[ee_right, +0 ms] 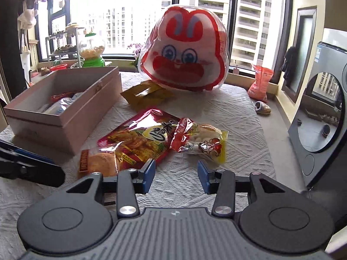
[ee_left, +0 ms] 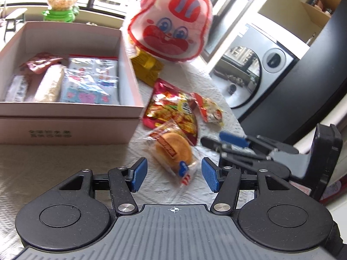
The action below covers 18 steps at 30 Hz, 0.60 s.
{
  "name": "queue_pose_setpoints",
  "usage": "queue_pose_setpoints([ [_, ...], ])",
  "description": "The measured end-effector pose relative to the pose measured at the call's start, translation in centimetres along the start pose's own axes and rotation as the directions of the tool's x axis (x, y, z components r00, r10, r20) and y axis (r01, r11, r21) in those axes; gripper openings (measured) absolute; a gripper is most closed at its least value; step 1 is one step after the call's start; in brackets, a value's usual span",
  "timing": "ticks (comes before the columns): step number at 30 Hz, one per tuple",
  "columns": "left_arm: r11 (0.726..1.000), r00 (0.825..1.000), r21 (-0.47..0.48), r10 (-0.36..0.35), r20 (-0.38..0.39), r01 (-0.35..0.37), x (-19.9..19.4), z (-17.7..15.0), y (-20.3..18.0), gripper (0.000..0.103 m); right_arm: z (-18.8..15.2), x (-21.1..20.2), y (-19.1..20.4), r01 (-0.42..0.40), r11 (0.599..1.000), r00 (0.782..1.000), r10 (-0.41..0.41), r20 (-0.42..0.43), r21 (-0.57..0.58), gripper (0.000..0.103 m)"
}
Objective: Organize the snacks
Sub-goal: 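Move the left tool toward the round bread packet while the right approaches the white-ball candy bag, then grasp the round bread packet with the left tool while the right grasps the white-ball candy bag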
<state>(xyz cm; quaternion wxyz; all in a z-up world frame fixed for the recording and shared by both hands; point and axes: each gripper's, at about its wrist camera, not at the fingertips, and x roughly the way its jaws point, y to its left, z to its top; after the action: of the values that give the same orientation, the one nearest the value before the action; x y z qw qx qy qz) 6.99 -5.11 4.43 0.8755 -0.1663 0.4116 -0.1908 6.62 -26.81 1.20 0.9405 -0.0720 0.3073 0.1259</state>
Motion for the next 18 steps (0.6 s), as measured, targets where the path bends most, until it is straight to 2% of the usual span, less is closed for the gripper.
queue_pose_setpoints([
  [2, 0.999, 0.999, -0.012, 0.031, 0.014, -0.031, -0.4, 0.0, 0.7, 0.061, -0.3, 0.0, 0.8, -0.156, 0.988, 0.987, 0.156, -0.043, 0.007, 0.041],
  [4, 0.999, 0.998, -0.011, 0.053, 0.016, -0.053, -0.5, 0.2, 0.9, 0.061, -0.8, -0.9, 2.0, -0.316, 0.949, 0.948, 0.314, -0.059, -0.016, 0.041],
  [5, 0.998, 0.998, 0.004, 0.057, 0.013, -0.057, -0.3, 0.2, 0.7, 0.061, -1.1, -1.5, 2.4, -0.354, 0.935, 0.934, 0.352, -0.057, -0.03, 0.041],
  [6, 0.998, 0.998, 0.033, 0.061, 0.007, -0.061, 0.0, 0.3, 0.4, 0.061, -1.4, -2.0, 2.9, -0.359, 0.932, 0.933, 0.357, -0.045, -0.047, 0.042],
  [7, 0.995, 0.997, 0.072, 0.073, 0.002, -0.073, 0.3, 0.3, -0.1, 0.061, -1.7, -2.6, 3.2, -0.335, 0.94, 0.942, 0.334, -0.028, -0.067, 0.043],
  [10, 0.958, 0.99, 0.251, 0.143, -0.012, -0.136, 1.4, -0.3, -2.1, 0.062, -2.4, -3.3, 2.5, -0.216, 0.974, 0.976, 0.217, 0.007, -0.068, 0.054],
  [12, 0.908, 0.983, 0.384, 0.185, -0.011, -0.167, 2.1, -1.0, -3.6, 0.062, -2.7, -3.3, 0.9, -0.166, 0.986, 0.986, 0.166, 0.002, -0.024, 0.054],
  [14, 0.843, 0.977, 0.509, 0.21, -0.019, -0.172, 2.6, -2.0, -4.7, 0.068, -3.2, -3.2, -0.7, -0.15, 0.988, 0.988, 0.151, -0.01, 0.037, 0.054],
  [16, 0.804, 0.976, 0.573, 0.215, -0.031, -0.159, 2.7, -2.5, -5.3, 0.073, -3.7, -2.9, -2.2, -0.146, 0.984, 0.989, 0.149, -0.021, 0.105, 0.054],
  [17, 0.8, 0.978, 0.582, 0.207, -0.037, -0.148, 2.7, -2.6, -5.4, 0.073, -3.9, -2.8, -2.9, -0.159, 0.977, 0.987, 0.163, -0.013, 0.139, 0.055],
  [18, 0.808, 0.981, 0.575, 0.188, -0.046, -0.128, 2.5, -2.5, -5.3, 0.073, -4.1, -3.0, -3.5, -0.184, 0.967, 0.983, 0.186, 0.005, 0.176, 0.055],
])
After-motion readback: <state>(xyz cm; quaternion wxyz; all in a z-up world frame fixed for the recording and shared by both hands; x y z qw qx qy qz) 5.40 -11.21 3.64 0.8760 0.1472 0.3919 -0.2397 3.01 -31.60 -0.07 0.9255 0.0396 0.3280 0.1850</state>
